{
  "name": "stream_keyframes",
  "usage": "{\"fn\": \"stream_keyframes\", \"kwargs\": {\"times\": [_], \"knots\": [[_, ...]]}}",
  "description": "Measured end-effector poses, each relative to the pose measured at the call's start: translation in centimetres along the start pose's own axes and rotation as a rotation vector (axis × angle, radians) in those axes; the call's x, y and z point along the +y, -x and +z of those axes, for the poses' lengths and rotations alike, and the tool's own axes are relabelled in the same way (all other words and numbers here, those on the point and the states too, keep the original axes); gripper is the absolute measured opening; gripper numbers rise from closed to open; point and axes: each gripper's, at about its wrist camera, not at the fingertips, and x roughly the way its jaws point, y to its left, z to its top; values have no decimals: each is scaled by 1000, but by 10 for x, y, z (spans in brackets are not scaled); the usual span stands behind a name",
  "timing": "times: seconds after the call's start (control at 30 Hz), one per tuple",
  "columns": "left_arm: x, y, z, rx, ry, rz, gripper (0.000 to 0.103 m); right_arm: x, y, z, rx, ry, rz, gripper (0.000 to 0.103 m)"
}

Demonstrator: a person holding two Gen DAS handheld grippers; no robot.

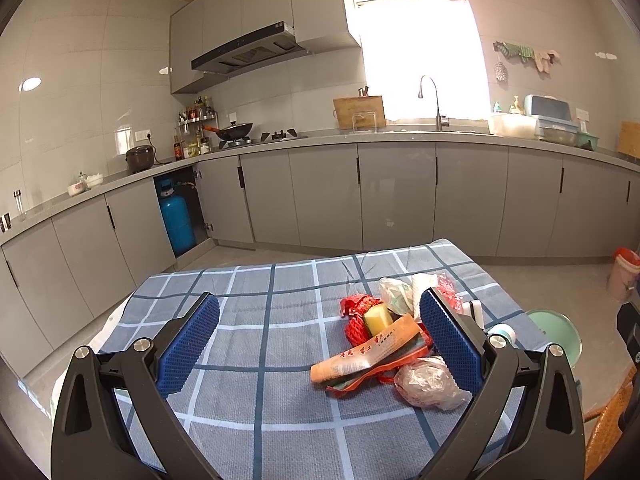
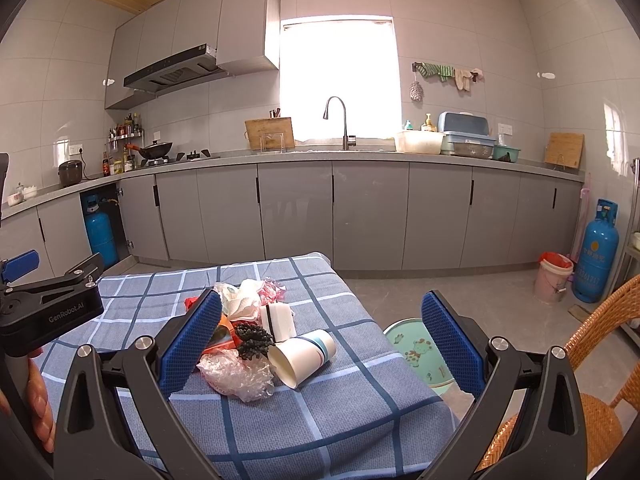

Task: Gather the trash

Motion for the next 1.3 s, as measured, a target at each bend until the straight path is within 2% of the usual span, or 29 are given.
{"fn": "stream_keyframes", "kwargs": {"times": [1.3], "knots": [[2, -6, -6, 8, -5, 8, 99, 1, -5, -3, 3, -4, -1, 98]]}}
